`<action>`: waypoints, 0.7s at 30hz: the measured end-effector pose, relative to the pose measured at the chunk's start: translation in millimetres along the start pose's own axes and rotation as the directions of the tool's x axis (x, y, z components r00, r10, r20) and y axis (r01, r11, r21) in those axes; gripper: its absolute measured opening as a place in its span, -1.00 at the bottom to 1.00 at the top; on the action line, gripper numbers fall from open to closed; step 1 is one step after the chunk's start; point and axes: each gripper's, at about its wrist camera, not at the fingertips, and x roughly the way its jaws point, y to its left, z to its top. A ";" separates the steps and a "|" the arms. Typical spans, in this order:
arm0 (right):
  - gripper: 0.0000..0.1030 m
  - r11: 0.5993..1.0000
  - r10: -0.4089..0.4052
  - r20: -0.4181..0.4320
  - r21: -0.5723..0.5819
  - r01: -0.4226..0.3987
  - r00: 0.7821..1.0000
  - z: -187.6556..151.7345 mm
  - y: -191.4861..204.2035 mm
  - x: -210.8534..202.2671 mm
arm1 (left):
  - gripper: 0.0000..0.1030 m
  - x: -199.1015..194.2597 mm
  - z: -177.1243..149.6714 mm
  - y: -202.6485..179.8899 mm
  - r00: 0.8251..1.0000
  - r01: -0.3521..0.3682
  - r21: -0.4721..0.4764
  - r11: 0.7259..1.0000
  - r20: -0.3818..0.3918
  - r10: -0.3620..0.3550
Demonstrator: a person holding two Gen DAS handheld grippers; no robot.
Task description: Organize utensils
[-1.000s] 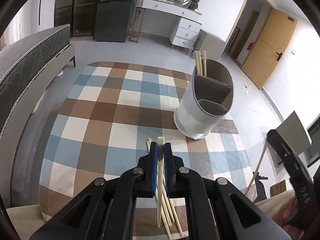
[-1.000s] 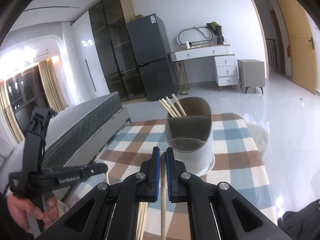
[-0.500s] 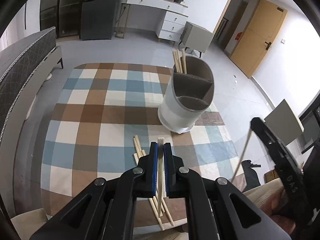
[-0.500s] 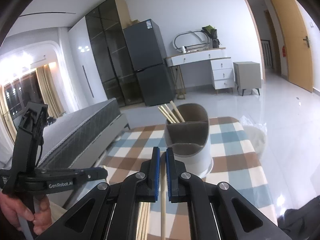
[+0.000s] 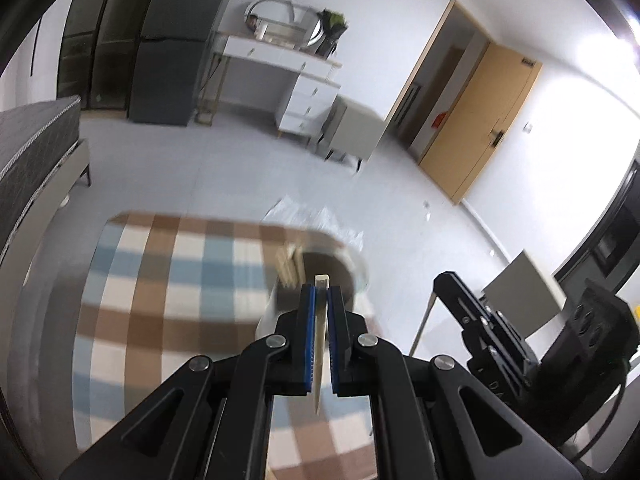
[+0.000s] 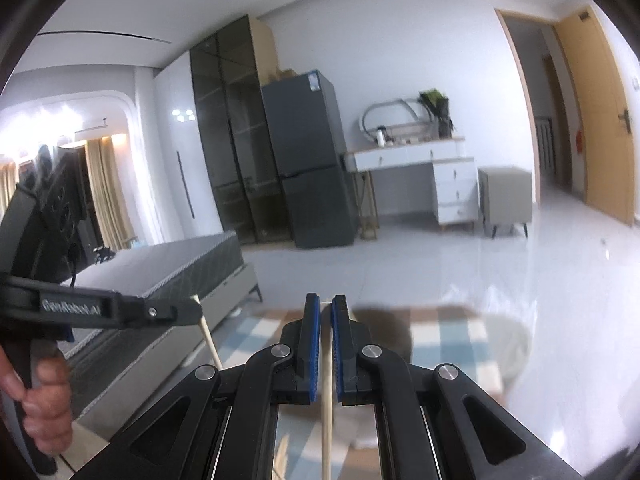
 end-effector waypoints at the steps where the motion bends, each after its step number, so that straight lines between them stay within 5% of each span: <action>1: -0.90 1.000 0.001 0.009 -0.005 -0.001 1.000 5.6 -1.2 2.0 | -0.98 1.4 7.4 -1.1 1.000 0.010 -0.004 1.000 0.010 -0.010; 9: -0.90 0.988 0.031 0.098 -0.151 -0.016 0.995 59.6 -1.6 45.9 | -0.98 31.0 54.5 6.4 0.996 0.041 -0.048 0.998 0.087 -0.037; 21: -0.90 0.967 0.077 0.137 -0.253 -0.040 0.988 55.0 1.0 108.6 | -0.98 80.7 76.4 36.8 0.995 0.069 -0.154 0.986 0.082 -0.057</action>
